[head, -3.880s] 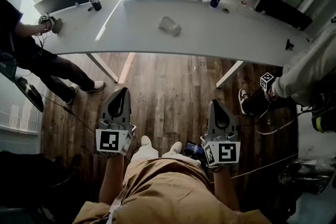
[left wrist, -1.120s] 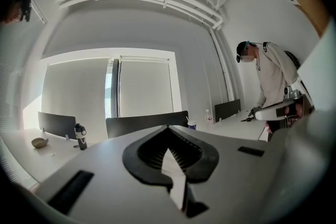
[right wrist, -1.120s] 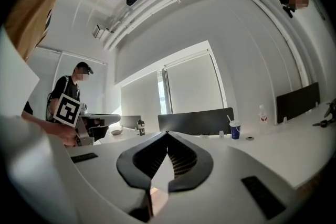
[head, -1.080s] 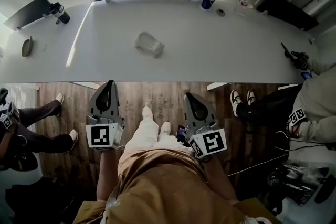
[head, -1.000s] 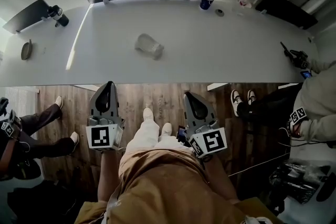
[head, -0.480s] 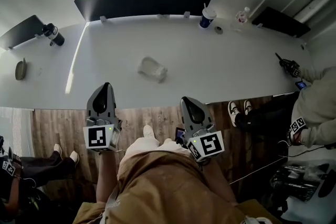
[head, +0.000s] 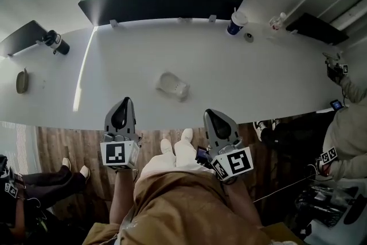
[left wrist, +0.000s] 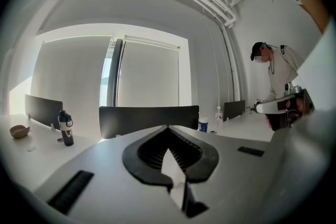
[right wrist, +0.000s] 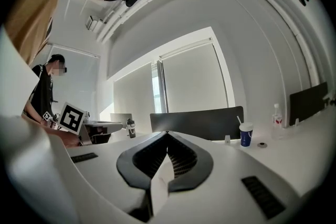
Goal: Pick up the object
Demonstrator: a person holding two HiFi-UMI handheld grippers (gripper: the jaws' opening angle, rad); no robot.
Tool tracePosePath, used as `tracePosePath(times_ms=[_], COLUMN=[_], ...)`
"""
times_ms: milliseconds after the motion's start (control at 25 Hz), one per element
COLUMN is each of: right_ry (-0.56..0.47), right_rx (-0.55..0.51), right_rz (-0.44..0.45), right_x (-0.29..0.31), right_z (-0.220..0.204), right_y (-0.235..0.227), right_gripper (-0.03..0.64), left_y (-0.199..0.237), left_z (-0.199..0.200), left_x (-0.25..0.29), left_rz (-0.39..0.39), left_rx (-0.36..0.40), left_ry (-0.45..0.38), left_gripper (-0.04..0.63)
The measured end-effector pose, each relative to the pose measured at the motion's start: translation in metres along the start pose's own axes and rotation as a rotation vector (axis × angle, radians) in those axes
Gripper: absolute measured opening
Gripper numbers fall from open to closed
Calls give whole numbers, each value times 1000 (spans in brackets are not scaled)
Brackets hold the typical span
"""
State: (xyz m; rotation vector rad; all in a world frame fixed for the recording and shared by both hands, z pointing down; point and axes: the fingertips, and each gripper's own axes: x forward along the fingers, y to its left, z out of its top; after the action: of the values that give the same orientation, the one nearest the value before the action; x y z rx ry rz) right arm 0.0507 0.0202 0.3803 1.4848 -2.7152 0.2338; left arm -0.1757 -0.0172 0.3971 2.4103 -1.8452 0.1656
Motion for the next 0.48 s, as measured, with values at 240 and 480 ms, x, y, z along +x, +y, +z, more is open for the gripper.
tracePosePath(times_ms=[240, 480], right_ry=[34, 36], right_rx=[-25, -34], right_rz=[-6, -11], right_x=[29, 49], right_z=[-2, 4], right_y=[-36, -66], right_gripper=[6, 6], left_y=[-3, -14], left_z=[10, 27], left_x=[42, 78], left_rz=[2, 6], left_rx=[-4, 11], left_ry=[7, -13], left_gripper=[6, 6])
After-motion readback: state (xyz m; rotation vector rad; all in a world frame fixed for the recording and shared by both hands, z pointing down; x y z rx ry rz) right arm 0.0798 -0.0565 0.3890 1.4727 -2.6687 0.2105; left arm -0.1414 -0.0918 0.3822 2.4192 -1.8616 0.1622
